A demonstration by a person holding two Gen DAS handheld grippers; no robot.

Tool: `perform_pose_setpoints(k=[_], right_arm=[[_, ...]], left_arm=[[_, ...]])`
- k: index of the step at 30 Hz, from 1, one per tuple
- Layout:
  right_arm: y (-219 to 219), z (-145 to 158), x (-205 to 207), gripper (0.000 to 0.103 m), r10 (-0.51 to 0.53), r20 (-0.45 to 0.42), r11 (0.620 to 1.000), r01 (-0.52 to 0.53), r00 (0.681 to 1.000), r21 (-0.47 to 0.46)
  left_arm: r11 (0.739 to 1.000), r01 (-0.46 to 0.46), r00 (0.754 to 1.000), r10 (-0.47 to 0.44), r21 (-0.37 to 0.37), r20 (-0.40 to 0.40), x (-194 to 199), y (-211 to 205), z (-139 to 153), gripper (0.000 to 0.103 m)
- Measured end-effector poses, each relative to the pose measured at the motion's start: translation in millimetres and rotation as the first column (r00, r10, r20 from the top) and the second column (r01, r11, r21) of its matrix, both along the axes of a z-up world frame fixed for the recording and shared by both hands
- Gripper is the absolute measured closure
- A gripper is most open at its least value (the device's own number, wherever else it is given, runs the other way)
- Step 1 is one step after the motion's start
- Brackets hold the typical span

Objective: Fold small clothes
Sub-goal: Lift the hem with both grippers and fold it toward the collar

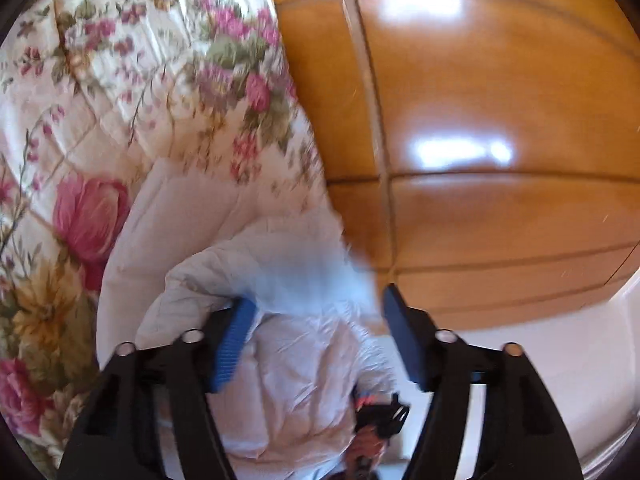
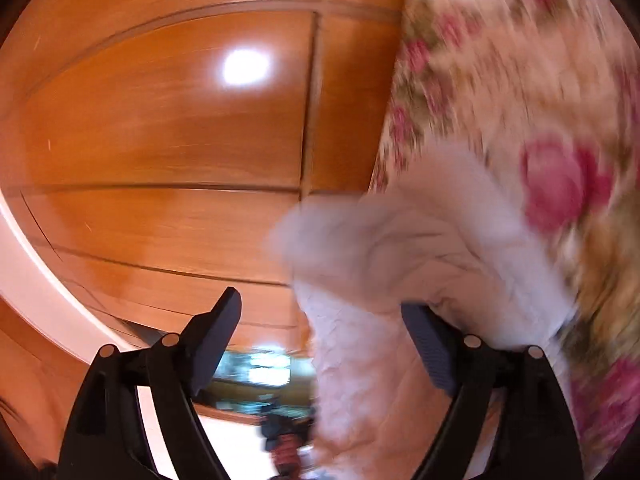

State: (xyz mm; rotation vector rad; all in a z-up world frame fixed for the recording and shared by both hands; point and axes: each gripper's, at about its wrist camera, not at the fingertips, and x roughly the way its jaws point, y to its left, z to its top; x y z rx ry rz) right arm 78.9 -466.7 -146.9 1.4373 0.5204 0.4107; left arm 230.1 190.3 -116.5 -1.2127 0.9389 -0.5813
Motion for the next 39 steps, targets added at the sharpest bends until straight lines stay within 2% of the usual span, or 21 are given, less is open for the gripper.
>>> perform_pose_setpoints(k=[2, 3, 6, 8, 9, 10, 11, 12, 13, 14, 15, 16, 17, 18, 20, 21, 24, 26, 29, 34, 39], right_arm=[[-3, 20, -5, 0.02, -0.024, 0.021, 0.99, 0.027, 0.999, -0.139], [-2, 34, -4, 0.02, -0.018, 0.035, 0.969, 0.027, 0.999, -0.247], [12, 61, 9, 0.02, 0.031, 0.018, 0.872, -0.018, 0.999, -0.489], [30, 73, 21, 0.02, 0.056, -0.033, 0.755, -0.064, 0.998, -0.653], [42, 76, 30, 0.02, 0.06, -0.077, 0.667, -0.097, 0.995, -0.739], [53, 77, 41, 0.02, 0.068, -0.118, 0.591, -0.135, 0.991, -0.795], [61, 76, 47, 0.02, 0.071, -0.145, 0.544, -0.16, 0.987, -0.824], [70, 73, 59, 0.02, 0.065, -0.19, 0.474, -0.198, 0.98, -0.858], [76, 71, 51, 0.022, 0.075, -0.201, 0.447, -0.213, 0.977, -0.869], [80, 65, 57, 0.035, 0.083, -0.21, 0.418, -0.225, 0.974, -0.88], [87, 64, 59, 0.047, 0.081, -0.22, 0.367, -0.234, 0.972, -0.9], [92, 62, 61, 0.064, 0.069, -0.23, 0.307, -0.24, 0.971, -0.921], [93, 59, 62, 0.078, 0.07, -0.229, 0.28, -0.24, 0.971, -0.93], [95, 60, 60, 0.084, 0.077, -0.217, 0.251, -0.23, 0.973, -0.94], [99, 60, 55, 0.092, 0.077, -0.209, 0.203, -0.221, 0.975, -0.954], [101, 61, 56, 0.093, 0.077, -0.204, 0.19, -0.215, 0.976, -0.958], [103, 73, 50, 0.096, 0.056, -0.175, 0.177, -0.183, 0.983, -0.967], [102, 84, 47, 0.096, 0.03, -0.137, 0.198, -0.14, 0.99, -0.97], [97, 93, 52, 0.096, -0.03, -0.085, 0.236, -0.075, 0.996, -0.969], [93, 81, 75, 0.097, -0.105, -0.085, 0.277, -0.053, 0.991, -0.96], [93, 57, 95, 0.097, -0.167, -0.112, 0.266, -0.065, 0.98, -0.962]], left_arm=[[0.998, -0.054, 0.998, 0.053, 0.013, 0.035, -2, 10, 10, 0.028], [0.997, -0.068, 0.996, 0.066, 0.037, 0.058, -3, 13, 16, 0.027], [0.972, -0.075, 0.99, 0.046, 0.221, 0.135, -4, 10, 38, 0.027], [0.916, -0.056, 0.982, -0.021, 0.397, 0.186, -3, -6, 51, 0.025], [0.884, -0.053, 0.977, -0.049, 0.464, 0.206, -3, -14, 54, 0.025], [0.838, -0.048, 0.971, -0.09, 0.544, 0.223, -1, -26, 57, 0.025], [0.805, -0.037, 0.965, -0.124, 0.592, 0.229, 2, -35, 57, 0.025], [0.766, -0.013, 0.96, -0.17, 0.642, 0.222, 7, -47, 55, 0.025], [0.742, 0.006, 0.959, -0.193, 0.67, 0.205, 16, -55, 48, 0.025], [0.707, 0.023, 0.962, -0.209, 0.706, 0.178, 22, -61, 42, 0.025], [0.685, 0.035, 0.966, -0.21, 0.728, 0.152, 27, -65, 37, 0.025], [0.683, 0.051, 0.969, -0.21, 0.729, 0.129, 30, -66, 31, 0.025], [0.687, 0.071, 0.973, -0.206, 0.724, 0.1, 34, -67, 24, 0.034], [0.682, 0.077, 0.976, -0.201, 0.727, 0.086, 35, -68, 21, 0.055], [0.659, 0.071, 0.977, -0.197, 0.749, 0.081, 34, -71, 18, 0.074], [0.657, 0.081, 0.972, -0.217, 0.75, 0.085, 31, -73, 18, 0.084], [0.61, 0.055, 0.961, -0.246, 0.79, 0.123, 21, -82, 32, 0.093], [0.606, 0.007, 0.959, -0.229, 0.796, 0.166, 21, -87, 43, 0.094], [0.623, -0.085, 0.954, -0.175, 0.777, 0.244, 19, -85, 65, 0.095], [0.586, -0.204, 0.945, -0.089, 0.784, 0.313, 31, -99, 78, 0.095], [0.497, -0.248, 0.948, -0.051, 0.831, 0.313, 50, -115, 54, 0.095]])
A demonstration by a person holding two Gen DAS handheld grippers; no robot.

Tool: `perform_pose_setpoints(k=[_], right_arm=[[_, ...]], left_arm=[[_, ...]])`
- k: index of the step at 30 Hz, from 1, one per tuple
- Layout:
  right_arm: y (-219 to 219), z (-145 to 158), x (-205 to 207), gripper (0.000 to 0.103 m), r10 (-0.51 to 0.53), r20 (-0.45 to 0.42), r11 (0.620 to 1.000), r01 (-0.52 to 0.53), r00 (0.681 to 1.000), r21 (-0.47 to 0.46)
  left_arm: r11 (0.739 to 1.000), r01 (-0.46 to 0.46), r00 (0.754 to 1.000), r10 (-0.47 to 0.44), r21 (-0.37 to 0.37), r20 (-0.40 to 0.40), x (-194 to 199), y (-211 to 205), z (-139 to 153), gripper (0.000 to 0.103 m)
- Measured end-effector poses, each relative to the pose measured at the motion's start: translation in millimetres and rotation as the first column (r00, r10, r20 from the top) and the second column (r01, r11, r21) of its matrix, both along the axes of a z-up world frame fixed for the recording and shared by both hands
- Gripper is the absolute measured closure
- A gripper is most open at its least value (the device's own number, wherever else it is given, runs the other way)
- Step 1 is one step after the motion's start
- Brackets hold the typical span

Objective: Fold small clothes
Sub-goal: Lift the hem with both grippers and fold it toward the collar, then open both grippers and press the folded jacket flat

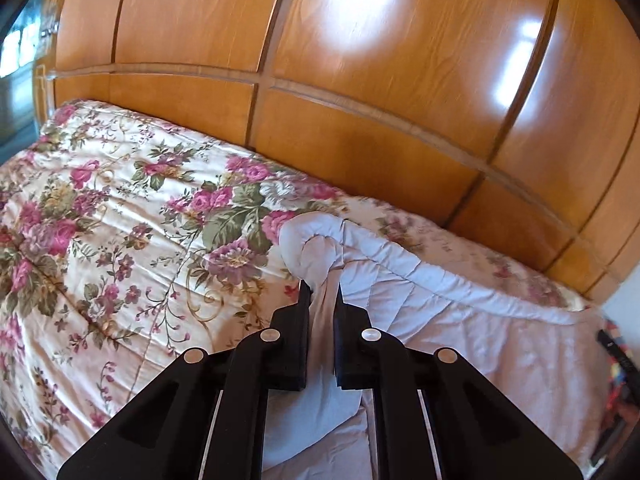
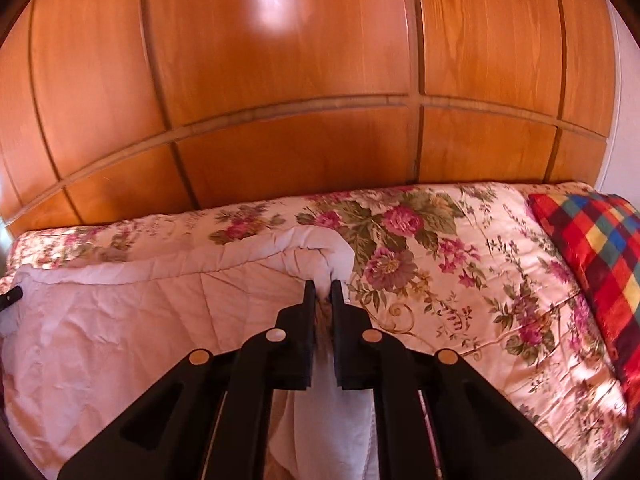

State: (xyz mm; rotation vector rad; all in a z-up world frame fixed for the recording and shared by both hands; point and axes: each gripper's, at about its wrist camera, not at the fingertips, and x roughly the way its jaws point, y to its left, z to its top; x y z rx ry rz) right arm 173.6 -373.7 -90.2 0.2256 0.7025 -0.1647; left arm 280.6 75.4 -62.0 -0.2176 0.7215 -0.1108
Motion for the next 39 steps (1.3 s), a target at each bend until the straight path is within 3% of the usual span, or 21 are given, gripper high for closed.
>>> perform_pose_setpoints(k=[4, 9, 14, 23, 25, 28, 30, 33, 36, 39], right_arm=[[1, -19, 12, 0.097, -0.025, -0.029, 0.999, 0.024, 0.999, -0.033], [-6, -47, 24, 0.096, -0.059, -0.075, 0.998, 0.059, 0.995, -0.008], [-16, -61, 28, 0.096, -0.073, -0.094, 0.996, 0.078, 0.993, 0.045], [-10, -66, 32, 0.095, -0.089, -0.119, 0.996, 0.089, 0.989, -0.002], [-8, -65, 32, 0.095, -0.096, -0.115, 0.995, 0.094, 0.989, -0.022], [-6, -64, 32, 0.094, -0.103, -0.112, 0.994, 0.099, 0.988, -0.044], [-6, -64, 32, 0.094, -0.103, -0.113, 0.994, 0.099, 0.988, -0.045], [-6, -64, 32, 0.094, -0.104, -0.112, 0.994, 0.099, 0.988, -0.047], [-6, -63, 31, 0.093, -0.107, -0.105, 0.994, 0.103, 0.989, -0.046], [-7, -63, 28, 0.091, -0.113, -0.098, 0.993, 0.109, 0.989, -0.042]], left_arm=[[0.993, -0.018, 1.0, 0.016, 0.116, 0.016, 10, -16, -22, 0.095], [0.99, -0.025, 0.998, 0.032, 0.139, -0.048, 29, -18, -51, 0.095], [0.995, -0.017, 0.995, 0.027, 0.097, -0.098, 38, -13, -72, 0.094], [1.0, -0.028, 0.99, 0.026, -0.014, -0.141, 44, 2, -83, 0.086], [0.998, -0.031, 0.992, 0.025, -0.049, -0.124, 39, 7, -81, 0.084], [0.994, -0.063, 0.994, 0.055, -0.093, -0.093, 24, 16, -69, 0.071], [0.987, -0.109, 0.994, 0.105, -0.119, -0.039, 3, 22, -51, 0.042], [0.982, -0.1, 0.993, 0.11, -0.159, 0.052, -24, 20, -28, 0.041], [0.995, -0.01, 0.989, 0.024, -0.101, 0.146, -49, -5, -4, 0.041], [0.998, 0.058, 0.982, -0.055, -0.015, 0.18, -58, -31, 4, 0.038]])
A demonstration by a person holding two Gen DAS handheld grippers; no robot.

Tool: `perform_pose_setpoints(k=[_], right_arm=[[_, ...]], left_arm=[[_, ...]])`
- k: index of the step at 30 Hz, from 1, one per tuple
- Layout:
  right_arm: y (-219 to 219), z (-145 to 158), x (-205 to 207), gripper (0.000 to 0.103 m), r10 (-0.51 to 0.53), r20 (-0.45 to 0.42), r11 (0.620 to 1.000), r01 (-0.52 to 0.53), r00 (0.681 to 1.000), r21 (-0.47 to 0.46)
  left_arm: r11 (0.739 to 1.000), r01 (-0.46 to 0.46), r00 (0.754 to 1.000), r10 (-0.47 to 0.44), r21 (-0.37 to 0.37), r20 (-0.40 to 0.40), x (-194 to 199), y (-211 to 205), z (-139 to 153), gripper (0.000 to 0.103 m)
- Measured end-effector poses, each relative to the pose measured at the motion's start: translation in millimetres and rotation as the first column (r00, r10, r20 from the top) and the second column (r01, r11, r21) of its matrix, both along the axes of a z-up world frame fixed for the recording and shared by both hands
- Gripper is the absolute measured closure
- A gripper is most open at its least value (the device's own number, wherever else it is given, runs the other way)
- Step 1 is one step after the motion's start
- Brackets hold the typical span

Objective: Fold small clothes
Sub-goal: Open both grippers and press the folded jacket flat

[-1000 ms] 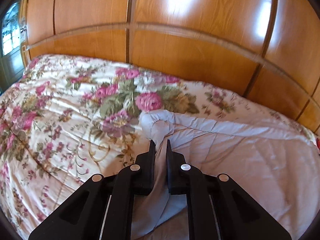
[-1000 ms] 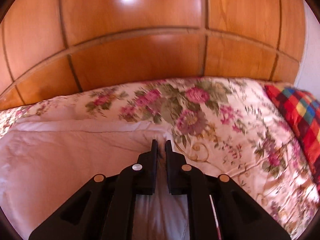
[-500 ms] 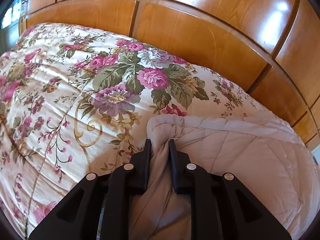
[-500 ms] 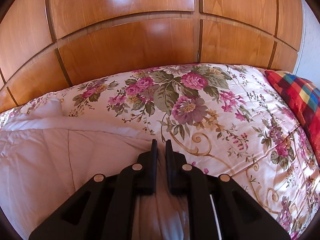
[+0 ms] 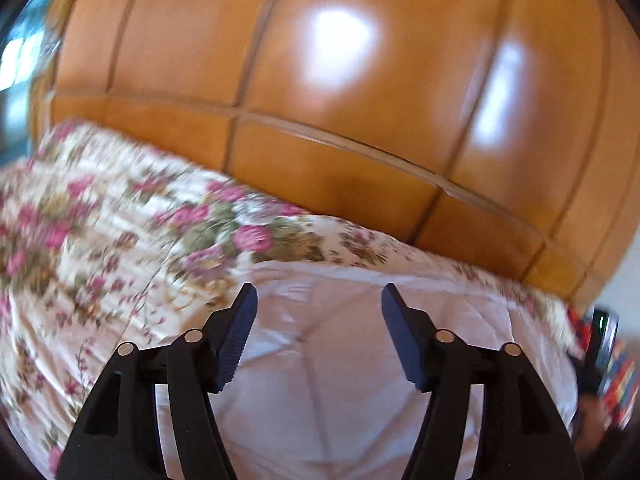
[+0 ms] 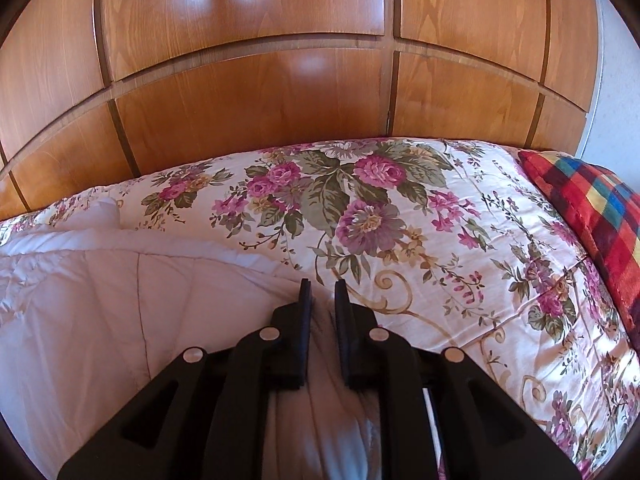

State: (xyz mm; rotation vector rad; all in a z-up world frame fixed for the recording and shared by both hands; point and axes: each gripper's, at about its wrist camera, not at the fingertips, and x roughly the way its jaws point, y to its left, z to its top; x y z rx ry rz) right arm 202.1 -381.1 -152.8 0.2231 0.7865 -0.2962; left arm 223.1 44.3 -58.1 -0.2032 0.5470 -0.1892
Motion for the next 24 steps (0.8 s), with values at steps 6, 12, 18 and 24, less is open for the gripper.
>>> perform_pose_setpoints(k=[6, 12, 18, 24], right_arm=[[-2, 1, -2, 0.088, -0.001, 0.012, 1.0, 0.001, 1.0, 0.012], [-2, 2, -4, 0.085, -0.007, 0.021, 1.0, 0.007, 1.0, 0.012], [-9, 38, -33, 0.043, -0.029, 0.119, 0.999, 0.024, 0.992, 0.043], [51, 91, -68, 0.035, 0.177, 0.257, 0.984, -0.181, 0.95, -0.011]], left_arm=[[0.989, -0.056, 0.993, 0.07, 0.139, -0.1, 25, -7, -43, 0.038], [0.994, -0.053, 0.987, 0.066, 0.092, -0.144, 34, 3, -62, 0.034], [0.998, -0.047, 0.99, 0.052, 0.039, -0.127, 28, 11, -64, 0.031], [0.999, -0.039, 0.992, 0.04, 0.014, -0.121, 26, 14, -64, 0.029]])
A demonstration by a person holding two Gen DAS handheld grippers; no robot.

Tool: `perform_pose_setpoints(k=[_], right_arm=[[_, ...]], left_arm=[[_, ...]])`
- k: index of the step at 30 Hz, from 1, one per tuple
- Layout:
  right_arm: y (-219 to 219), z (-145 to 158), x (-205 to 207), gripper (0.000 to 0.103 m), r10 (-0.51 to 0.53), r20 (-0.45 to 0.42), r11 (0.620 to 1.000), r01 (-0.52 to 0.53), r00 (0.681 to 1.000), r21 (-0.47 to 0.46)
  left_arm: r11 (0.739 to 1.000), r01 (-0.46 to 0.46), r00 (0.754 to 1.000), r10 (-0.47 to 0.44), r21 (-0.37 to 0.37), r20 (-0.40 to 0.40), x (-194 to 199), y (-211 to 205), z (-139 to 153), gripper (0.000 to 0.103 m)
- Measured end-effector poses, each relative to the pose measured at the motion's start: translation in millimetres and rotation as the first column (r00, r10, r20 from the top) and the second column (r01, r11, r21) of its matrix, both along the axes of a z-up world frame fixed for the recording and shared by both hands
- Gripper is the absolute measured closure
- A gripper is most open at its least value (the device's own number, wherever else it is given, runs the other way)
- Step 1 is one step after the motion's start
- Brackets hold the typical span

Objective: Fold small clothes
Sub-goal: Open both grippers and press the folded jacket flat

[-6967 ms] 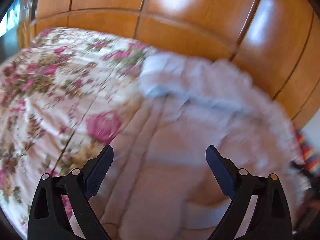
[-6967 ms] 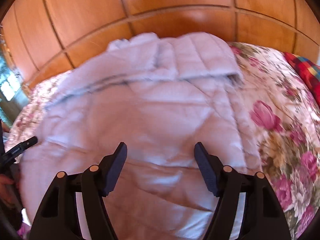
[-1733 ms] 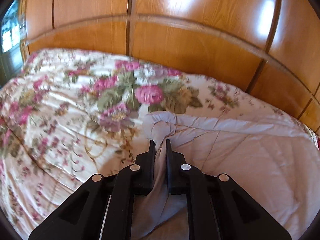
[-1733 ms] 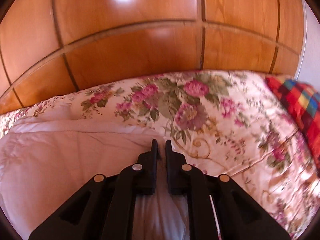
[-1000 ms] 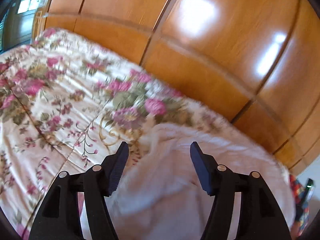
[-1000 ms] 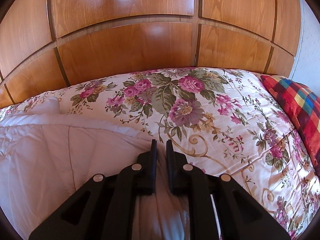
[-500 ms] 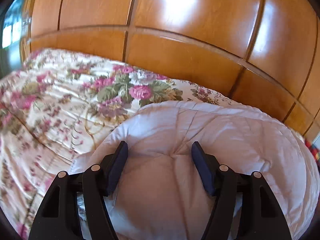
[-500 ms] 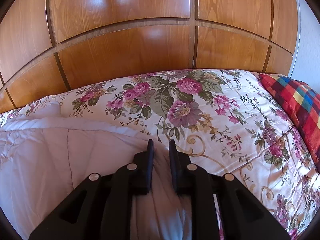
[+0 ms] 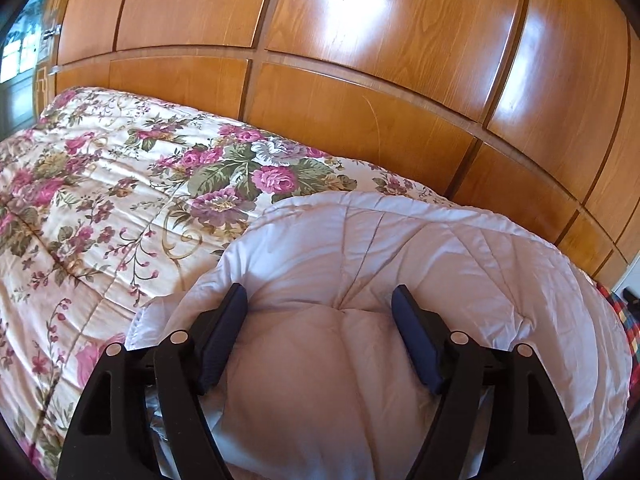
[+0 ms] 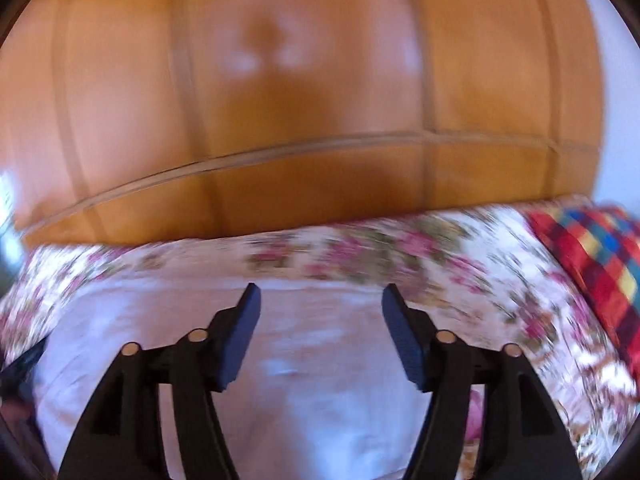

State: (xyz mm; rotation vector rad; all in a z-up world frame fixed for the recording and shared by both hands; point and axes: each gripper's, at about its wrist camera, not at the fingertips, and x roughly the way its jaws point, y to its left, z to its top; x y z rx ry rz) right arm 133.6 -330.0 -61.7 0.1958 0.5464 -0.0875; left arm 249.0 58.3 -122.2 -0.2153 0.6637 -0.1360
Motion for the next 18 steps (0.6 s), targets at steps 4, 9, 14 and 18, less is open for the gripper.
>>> perform_pose_setpoints(k=[4, 9, 14, 18], right_arm=[[35, -15, 27, 0.033, 0.143, -0.08, 0.989, -0.144, 0.986, -0.015], [18, -53, 55, 0.033, 0.085, -0.166, 0.994, -0.072, 0.982, 0.083], [9, -66, 57, 0.03, 0.084, -0.134, 0.988, -0.066, 0.987, 0.137], [7, -56, 47, 0.028, 0.034, -0.151, 0.994, -0.018, 0.988, 0.106]], left_arm=[[1.0, 0.004, 1.0, -0.004, -0.003, 0.004, -1, 1, 1, 0.024], [1.0, 0.01, 1.0, -0.01, -0.013, 0.002, -2, 2, 1, 0.02], [0.999, 0.025, 0.999, -0.026, -0.036, -0.031, 7, 3, -4, 0.017], [0.998, 0.035, 0.998, -0.037, -0.053, -0.043, 11, 5, -6, 0.015]])
